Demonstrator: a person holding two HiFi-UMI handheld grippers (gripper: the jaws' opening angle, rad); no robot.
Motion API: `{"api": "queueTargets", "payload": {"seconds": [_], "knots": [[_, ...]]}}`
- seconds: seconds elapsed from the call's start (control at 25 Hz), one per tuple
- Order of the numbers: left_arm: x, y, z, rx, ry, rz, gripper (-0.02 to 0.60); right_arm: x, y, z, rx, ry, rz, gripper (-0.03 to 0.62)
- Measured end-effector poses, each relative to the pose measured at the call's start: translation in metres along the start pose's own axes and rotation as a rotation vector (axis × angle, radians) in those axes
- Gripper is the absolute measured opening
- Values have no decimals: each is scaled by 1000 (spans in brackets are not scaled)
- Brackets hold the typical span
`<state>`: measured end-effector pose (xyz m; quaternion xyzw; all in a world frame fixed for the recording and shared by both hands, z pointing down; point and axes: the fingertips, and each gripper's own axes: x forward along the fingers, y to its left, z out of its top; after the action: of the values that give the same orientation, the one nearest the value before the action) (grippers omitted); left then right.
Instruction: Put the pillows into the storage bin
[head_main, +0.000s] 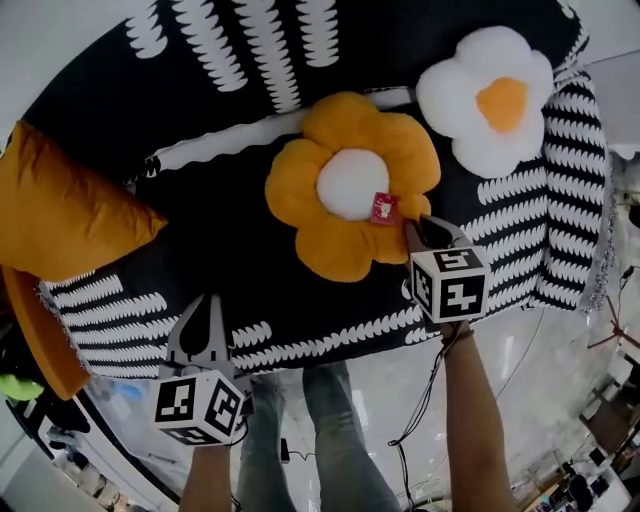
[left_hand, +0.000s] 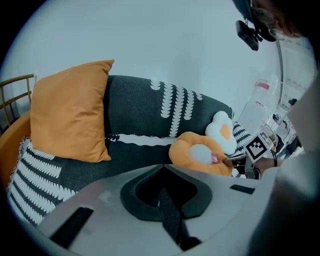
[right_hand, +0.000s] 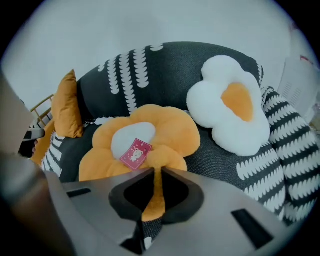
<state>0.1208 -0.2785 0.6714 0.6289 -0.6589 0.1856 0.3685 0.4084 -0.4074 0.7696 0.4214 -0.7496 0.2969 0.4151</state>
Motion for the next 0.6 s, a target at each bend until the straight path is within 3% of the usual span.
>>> {"api": "queueTargets", "payload": {"seconds": [0.4,0.6], "knots": [[-32,13,11,-61,-60,15,6,-46,45,44,-59,-90,33,21],[-58,22,14,-70,-92,11,6,-73,72,65,-144,-127,25,20]]}}
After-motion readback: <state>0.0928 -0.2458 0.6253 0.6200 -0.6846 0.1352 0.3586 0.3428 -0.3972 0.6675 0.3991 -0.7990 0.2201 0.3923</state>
